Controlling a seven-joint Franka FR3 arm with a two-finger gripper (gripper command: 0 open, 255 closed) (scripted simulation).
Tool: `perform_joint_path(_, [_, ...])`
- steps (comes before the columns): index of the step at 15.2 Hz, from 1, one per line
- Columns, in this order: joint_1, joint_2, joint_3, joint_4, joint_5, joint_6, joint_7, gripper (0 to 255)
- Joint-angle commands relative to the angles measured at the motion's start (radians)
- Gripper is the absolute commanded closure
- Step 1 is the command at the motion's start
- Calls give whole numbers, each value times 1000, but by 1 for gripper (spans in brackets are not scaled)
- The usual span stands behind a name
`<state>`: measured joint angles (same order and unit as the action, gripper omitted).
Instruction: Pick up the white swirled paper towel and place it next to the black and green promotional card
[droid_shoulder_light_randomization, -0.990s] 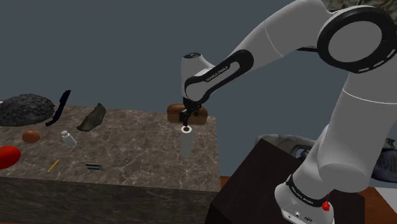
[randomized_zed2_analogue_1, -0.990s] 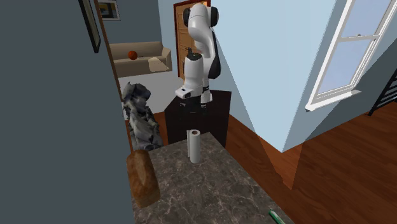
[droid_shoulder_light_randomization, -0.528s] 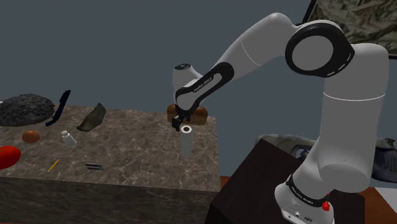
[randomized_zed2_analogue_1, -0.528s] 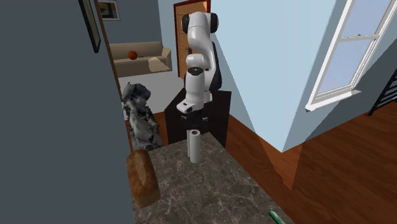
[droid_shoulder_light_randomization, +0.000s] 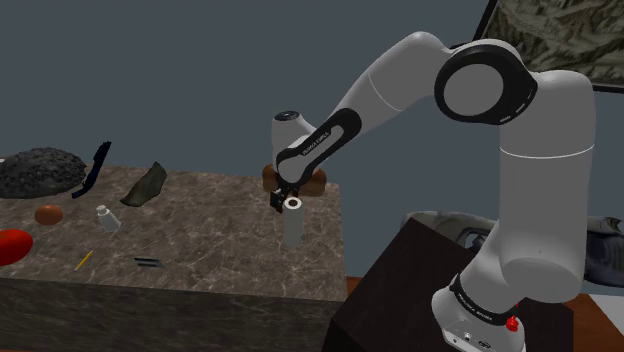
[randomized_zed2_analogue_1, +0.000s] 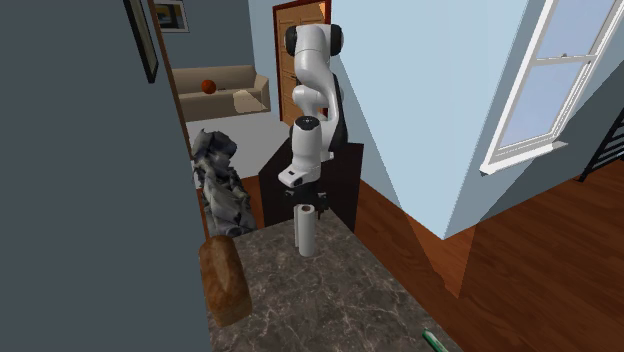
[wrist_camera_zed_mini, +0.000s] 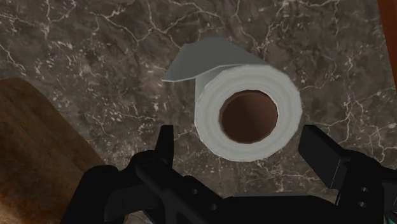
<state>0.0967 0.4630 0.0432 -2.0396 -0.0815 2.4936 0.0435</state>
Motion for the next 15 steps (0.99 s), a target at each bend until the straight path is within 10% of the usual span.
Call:
perform_joint_path(1, [0, 1, 0, 0, 0, 1, 0, 0])
perform_joint_path(4, [0, 1, 0, 0, 0, 1, 0, 0])
perform_joint_path(5, [0, 1, 0, 0, 0, 1, 0, 255])
perform_joint_path(15, [0, -10, 1, -1, 1, -9, -1, 255])
